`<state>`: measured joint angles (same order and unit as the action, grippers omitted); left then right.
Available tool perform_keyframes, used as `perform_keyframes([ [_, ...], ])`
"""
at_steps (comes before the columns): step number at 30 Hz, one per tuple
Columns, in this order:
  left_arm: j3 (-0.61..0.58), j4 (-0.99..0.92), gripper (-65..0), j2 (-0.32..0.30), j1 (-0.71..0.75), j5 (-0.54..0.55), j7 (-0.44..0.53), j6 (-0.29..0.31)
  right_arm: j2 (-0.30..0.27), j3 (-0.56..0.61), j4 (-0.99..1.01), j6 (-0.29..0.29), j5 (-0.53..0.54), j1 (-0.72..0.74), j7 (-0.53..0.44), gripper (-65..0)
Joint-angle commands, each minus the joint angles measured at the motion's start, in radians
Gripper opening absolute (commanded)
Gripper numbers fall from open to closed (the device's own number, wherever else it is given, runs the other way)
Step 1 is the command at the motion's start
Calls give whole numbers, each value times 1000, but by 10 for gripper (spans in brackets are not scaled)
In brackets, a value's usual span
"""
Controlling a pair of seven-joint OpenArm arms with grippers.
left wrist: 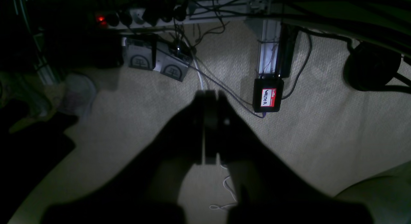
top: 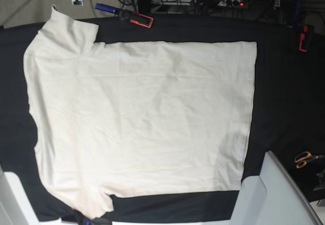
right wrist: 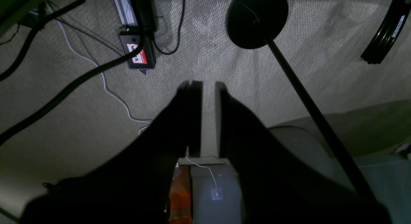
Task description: Fold the T-shirt properly
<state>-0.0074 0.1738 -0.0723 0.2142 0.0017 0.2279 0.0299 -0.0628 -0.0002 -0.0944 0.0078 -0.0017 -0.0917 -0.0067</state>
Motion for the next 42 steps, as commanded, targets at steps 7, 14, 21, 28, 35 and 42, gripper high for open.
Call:
perform_keyframes([
  [7, 1, 0, -650, -2, 11, 4, 9, -3, 2, -4, -3, 2, 2, -23, 0, -570],
  [14, 8, 2, -650, 1, 18, 5, 11, -3, 24, 1, -3, 2, -1, -23, 0, -572],
  [21, 8, 2, -650, 12, 20, 5, 11, -3, 16, 1, -5, 2, -1, -23, 0, -573],
  [28, 8, 3, -650, 12, 29, 5, 11, -5, 10, 2, -81, 2, -1, -69, 6, -579],
  [35, 10, 261, -650, 4, 176, 7, 5, -5, 8, -5, -391, 2, 4, -234, 179, -644],
  [42, 11, 524, -650, -45, 316, 7, 5, -6, 16, -175, -970, 2, 2, -486, 405, -644],
])
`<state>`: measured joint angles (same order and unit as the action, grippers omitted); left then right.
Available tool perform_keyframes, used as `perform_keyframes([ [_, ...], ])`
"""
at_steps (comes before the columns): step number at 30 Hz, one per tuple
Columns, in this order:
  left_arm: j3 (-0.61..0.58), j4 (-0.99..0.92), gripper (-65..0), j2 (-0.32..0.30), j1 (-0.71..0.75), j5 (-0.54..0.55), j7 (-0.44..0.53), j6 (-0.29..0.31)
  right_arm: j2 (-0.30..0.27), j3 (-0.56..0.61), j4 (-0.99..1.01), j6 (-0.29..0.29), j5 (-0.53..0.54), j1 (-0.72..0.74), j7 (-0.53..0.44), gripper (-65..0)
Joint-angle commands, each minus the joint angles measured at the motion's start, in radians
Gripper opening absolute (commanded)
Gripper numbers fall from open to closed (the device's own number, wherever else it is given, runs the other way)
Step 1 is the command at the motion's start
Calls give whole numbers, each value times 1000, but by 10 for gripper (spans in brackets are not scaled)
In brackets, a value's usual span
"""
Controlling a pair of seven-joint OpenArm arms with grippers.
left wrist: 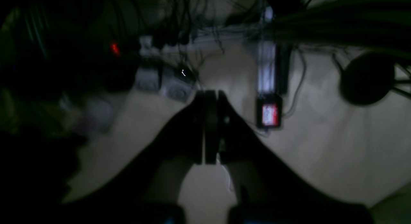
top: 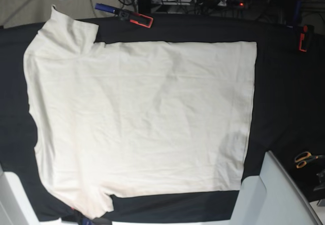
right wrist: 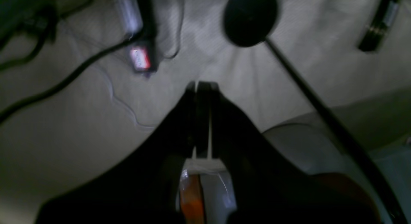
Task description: Fold the T-shirt properly
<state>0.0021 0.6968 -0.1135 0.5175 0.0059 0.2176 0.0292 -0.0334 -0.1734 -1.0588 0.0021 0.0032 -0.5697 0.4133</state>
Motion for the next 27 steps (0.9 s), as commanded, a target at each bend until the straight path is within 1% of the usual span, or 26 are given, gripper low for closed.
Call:
perform_keyframes([
  [1, 8, 54, -650, -5, 34, 4, 13, -5, -10, -42, -79, 8, -2, -31, 26, -644],
  [4, 91, 205, -650, -7, 105, 3, 12, -5, -10, -105, -245, 5, -2, -91, 103, -644],
  [7, 175, 383, -650, -2, 172, 1, 12, -5, -10, -122, -415, 3, -1, -146, 131, -644],
  [9, 206, 504, -650, -2, 215, 1, 12, -5, -9, -127, -532, 3, -1, -178, 131, -644],
  [12, 230, 693, -650, -2, 272, 1, 10, -5, 8, -128, -694, 3, -1, -198, 144, -636],
  [14, 238, 782, -650, -2, 297, 1, 10, -5, 10, -124, -757, 3, -1, -194, 174, -635],
  [16, 240, 855, -650, -2, 306, 3, 10, -5, 10, -122, -809, 3, 2, -177, 183, -635],
  [17, 240, 877, -650, -2, 306, 3, 10, -5, 11, -122, -828, 3, 22, -164, 187, -632],
  [19, 240, 898, -650, -2, 301, 3, 10, -5, 11, -125, -849, -1, 113, -148, 187, -591],
  [20, 240, 900, -650, -2, 301, 3, 10, -5, 11, -125, -852, -20, 171, -138, 187, -555],
  [21, 241, 900, -650, -2, 293, 3, 10, -5, 7, -127, -855, -55, 241, -131, 187, -509],
  [23, 241, 895, -650, -2, 280, 3, 10, -5, 3, -128, -855, -149, 375, -114, 187, -422],
  [24, 241, 894, -650, -2, 277, 3, 10, -5, 2, -131, -855, -187, 423, -108, 187, -383],
  [26, 241, 897, -619, -5, 277, 3, 10, -5, 2, -157, -855, -258, 490, -102, 189, -324],
  [27, 241, 898, -617, -7, 277, 3, 10, -5, 2, -166, -855, -290, 524, -97, 189, -300],
])
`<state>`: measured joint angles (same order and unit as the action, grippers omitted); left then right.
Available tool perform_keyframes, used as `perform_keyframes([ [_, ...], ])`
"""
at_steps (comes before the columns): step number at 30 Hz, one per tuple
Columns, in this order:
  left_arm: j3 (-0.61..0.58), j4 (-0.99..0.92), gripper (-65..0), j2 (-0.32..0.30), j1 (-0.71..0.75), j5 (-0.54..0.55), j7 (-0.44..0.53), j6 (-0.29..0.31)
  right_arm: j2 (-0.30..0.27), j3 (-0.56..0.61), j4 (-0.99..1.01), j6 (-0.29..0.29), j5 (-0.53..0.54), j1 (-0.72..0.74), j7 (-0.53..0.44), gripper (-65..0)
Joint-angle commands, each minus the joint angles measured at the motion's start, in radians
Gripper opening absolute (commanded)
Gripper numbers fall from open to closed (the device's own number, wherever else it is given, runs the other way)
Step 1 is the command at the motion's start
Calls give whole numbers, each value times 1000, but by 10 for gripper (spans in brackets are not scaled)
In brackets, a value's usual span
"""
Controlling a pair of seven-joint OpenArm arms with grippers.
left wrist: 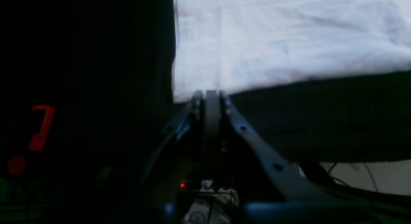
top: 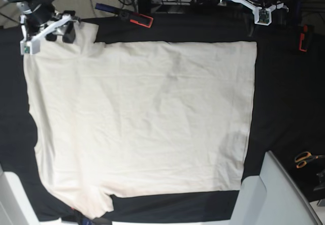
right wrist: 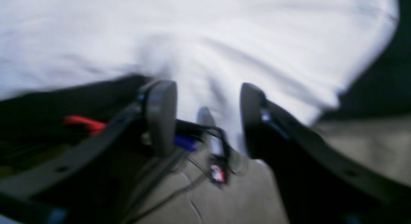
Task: Fold the T-shirt properly
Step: 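Move right gripper to the sleeve corner, left gripper to the hem corner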
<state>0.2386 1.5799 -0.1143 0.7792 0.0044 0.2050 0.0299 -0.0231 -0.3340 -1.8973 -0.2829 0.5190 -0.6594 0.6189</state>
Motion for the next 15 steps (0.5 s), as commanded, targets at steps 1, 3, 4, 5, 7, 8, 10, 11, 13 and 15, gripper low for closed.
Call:
perform_keyframes([
  [1, 5, 15, -617, -8, 13, 4, 23, -6, -8, -20, -17, -29, 43, -4, -17, -282],
  [3, 5, 12, -617, -8, 13, 4, 23, -5, -8, -60, -15, -63, 102, -1, -17, -263],
  [4, 5, 12, -617, -8, 13, 4, 23, -5, -10, -84, -14, -80, 131, 2, -17, -257],
  [5, 5, 12, -617, -9, 13, 4, 23, -5, -13, -107, -12, -94, 160, 2, -17, -249],
  [7, 5, 12, -617, -9, 13, 4, 23, -3, -13, -156, -5, -125, 226, 7, -15, -234],
  [8, 5, 12, -617, -9, 13, 4, 23, -3, -15, -178, 5, -137, 257, 8, -15, -230],
  [10, 5, 12, -617, -9, 12, 4, 23, -3, -16, -225, 45, -148, 313, 26, 19, -231],
  [11, 5, 12, -617, -9, 10, 6, 23, -3, -30, -253, 74, -149, 333, 45, 55, -231],
  [13, 5, 10, -617, -9, 1, 6, 23, -3, -44, -293, 146, -154, 370, 80, 115, -234],
  [15, 5, -2, -617, -9, -8, 6, 23, -3, -45, -328, 244, -200, 392, 122, 155, -237],
])
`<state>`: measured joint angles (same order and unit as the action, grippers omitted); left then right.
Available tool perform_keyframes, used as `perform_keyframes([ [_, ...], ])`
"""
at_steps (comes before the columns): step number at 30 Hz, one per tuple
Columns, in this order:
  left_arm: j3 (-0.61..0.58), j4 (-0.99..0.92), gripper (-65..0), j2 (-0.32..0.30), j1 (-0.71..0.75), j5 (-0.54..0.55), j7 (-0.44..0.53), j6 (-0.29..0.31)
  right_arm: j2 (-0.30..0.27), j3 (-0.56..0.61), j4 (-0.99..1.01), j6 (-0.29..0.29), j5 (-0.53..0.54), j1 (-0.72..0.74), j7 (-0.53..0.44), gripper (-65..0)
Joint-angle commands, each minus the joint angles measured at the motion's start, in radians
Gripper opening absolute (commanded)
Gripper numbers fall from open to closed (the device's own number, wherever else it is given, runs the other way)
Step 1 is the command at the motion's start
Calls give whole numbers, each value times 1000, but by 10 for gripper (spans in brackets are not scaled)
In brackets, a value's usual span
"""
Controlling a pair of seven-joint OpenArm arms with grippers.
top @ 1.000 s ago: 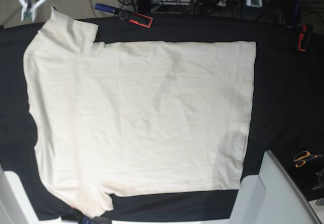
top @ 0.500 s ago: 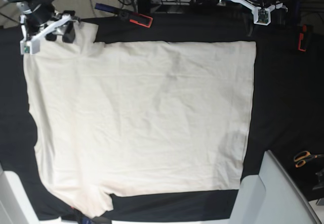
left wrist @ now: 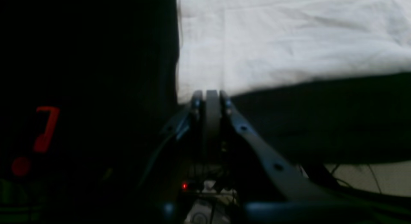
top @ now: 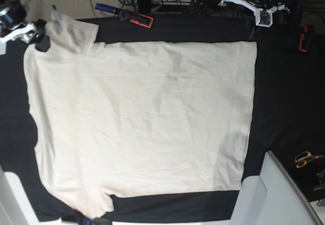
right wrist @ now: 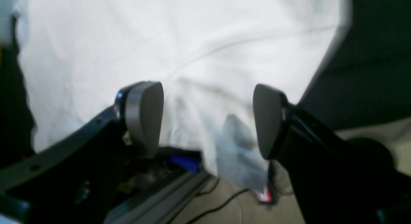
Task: Fold the T-shirt properly
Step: 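Move right gripper to the sleeve corner, left gripper to the hem corner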
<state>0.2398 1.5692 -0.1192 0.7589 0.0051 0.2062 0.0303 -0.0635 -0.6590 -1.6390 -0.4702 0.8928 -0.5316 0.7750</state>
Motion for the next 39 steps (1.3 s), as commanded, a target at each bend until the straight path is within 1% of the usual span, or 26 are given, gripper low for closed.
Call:
perform_keyframes([
  [1, 3, -2, -617, -4, 11, 6, 22, -3, -5, -20, 21, -45, 15, 8, 8, -239],
  [3, 3, -25, -617, -9, 1, 49, 22, 0, -6, -46, 85, -95, 13, 29, 16, -239],
  [4, 3, -34, -617, -21, -2, 82, 20, 0, -12, -51, 102, -101, 13, 32, 16, -239],
  [6, 2, -54, -617, -52, 0, 160, -4, 0, -29, -46, 128, -101, 15, 35, 16, -239],
  [9, 2, -57, -617, -86, -3, 247, -90, 0, -28, -51, 150, -101, 15, 34, 14, -239],
  [11, 2, -54, -617, -103, -2, 279, -103, 0, -28, -51, 155, -101, 15, 31, 11, -239],
  [28, 3, -54, -617, -103, -3, 290, -101, 0, -43, -41, 268, -104, 13, 51, 10, -243],
  [32, 3, -54, -617, -103, -3, 290, -101, 0, -46, 11, 260, -104, 15, 51, 10, -317],
  [34, 3, -54, -617, -103, -3, 292, -101, 0, -46, 31, 260, -104, 15, 52, 10, -339],
  [39, 3, -54, -617, -101, -3, 292, -101, 0, -46, 54, 265, -104, 15, 64, 8, -351],
])
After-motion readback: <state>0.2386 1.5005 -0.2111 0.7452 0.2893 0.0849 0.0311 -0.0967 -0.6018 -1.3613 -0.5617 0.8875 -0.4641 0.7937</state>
